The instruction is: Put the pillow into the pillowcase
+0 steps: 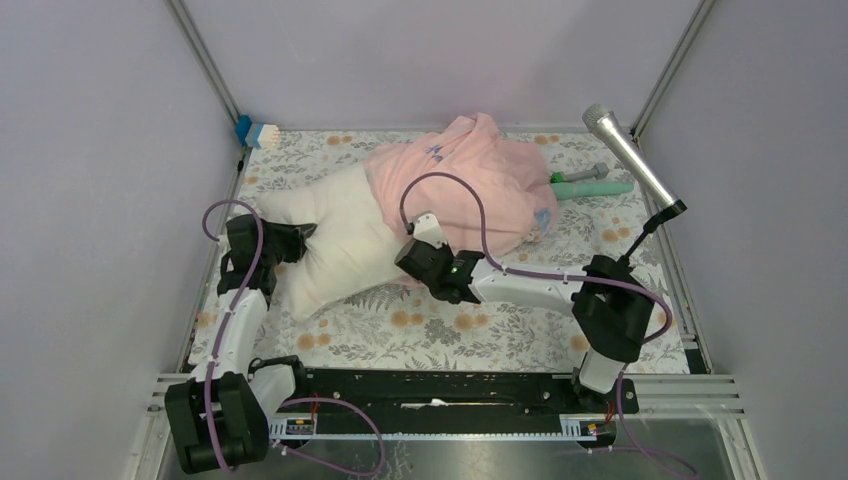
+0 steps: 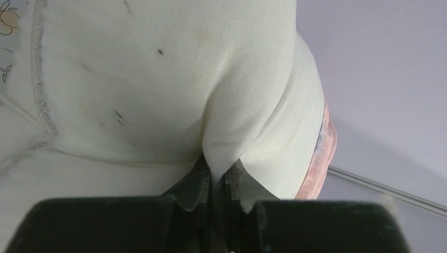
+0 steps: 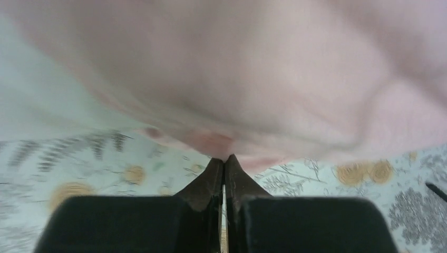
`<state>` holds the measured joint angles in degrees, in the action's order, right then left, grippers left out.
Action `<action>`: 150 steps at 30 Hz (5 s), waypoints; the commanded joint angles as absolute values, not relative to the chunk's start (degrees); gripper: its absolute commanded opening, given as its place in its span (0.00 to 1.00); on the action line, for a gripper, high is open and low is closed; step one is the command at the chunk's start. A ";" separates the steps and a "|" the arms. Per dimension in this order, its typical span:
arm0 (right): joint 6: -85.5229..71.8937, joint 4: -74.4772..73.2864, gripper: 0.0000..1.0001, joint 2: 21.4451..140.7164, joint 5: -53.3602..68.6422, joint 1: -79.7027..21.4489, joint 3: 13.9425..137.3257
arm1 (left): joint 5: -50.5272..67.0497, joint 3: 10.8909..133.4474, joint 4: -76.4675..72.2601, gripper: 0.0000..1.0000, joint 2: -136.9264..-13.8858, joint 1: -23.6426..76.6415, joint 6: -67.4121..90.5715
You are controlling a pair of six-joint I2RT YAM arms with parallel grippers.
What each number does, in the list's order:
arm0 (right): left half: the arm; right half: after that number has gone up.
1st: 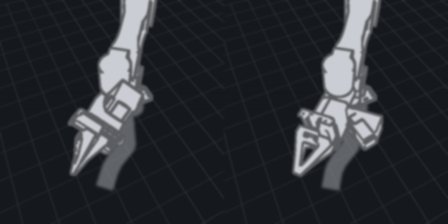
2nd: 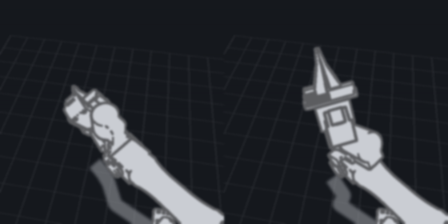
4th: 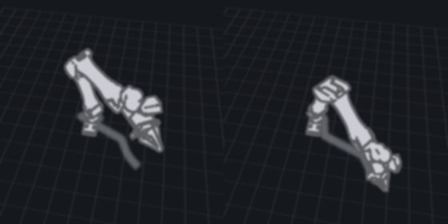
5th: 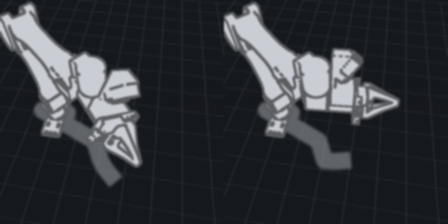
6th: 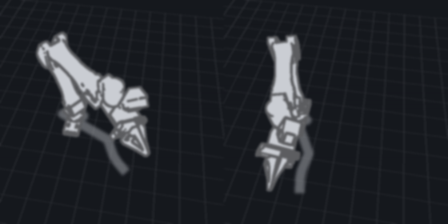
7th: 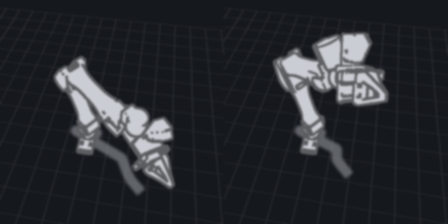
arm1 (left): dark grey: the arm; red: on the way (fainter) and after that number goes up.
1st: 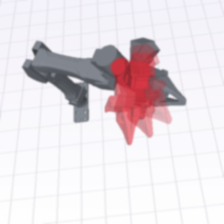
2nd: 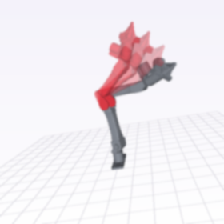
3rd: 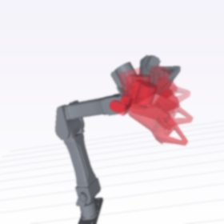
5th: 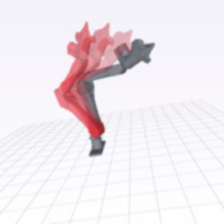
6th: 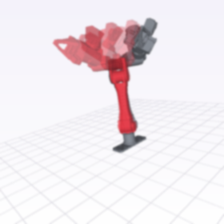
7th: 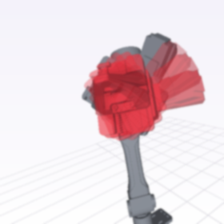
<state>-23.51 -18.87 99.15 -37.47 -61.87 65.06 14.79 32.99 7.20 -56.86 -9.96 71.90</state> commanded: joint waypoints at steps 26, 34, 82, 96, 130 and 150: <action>-12.25 -26.29 0.78 100.11 -33.98 -64.48 100.55 | 9.66 16.67 7.84 0.00 -45.45 -0.28 76.68; -4.68 -31.04 0.76 119.93 -43.87 -58.91 123.23 | 11.70 12.06 6.16 0.00 -44.99 -0.25 76.64; -2.83 -42.01 0.43 135.58 -44.79 -55.11 142.14 | 14.73 10.84 5.71 0.00 -45.44 -0.26 73.85; 3.07 -35.78 0.52 133.76 -53.82 -54.51 136.60 | 14.47 10.72 6.59 0.00 -44.82 -0.27 73.65; -7.63 -25.87 0.00 132.86 -20.61 -66.01 147.14 | 13.35 19.04 0.43 0.00 -53.11 9.13 71.23; -1.67 -30.17 0.97 105.78 -36.63 -65.32 111.28 | 10.06 28.68 6.68 0.00 -53.98 8.18 70.69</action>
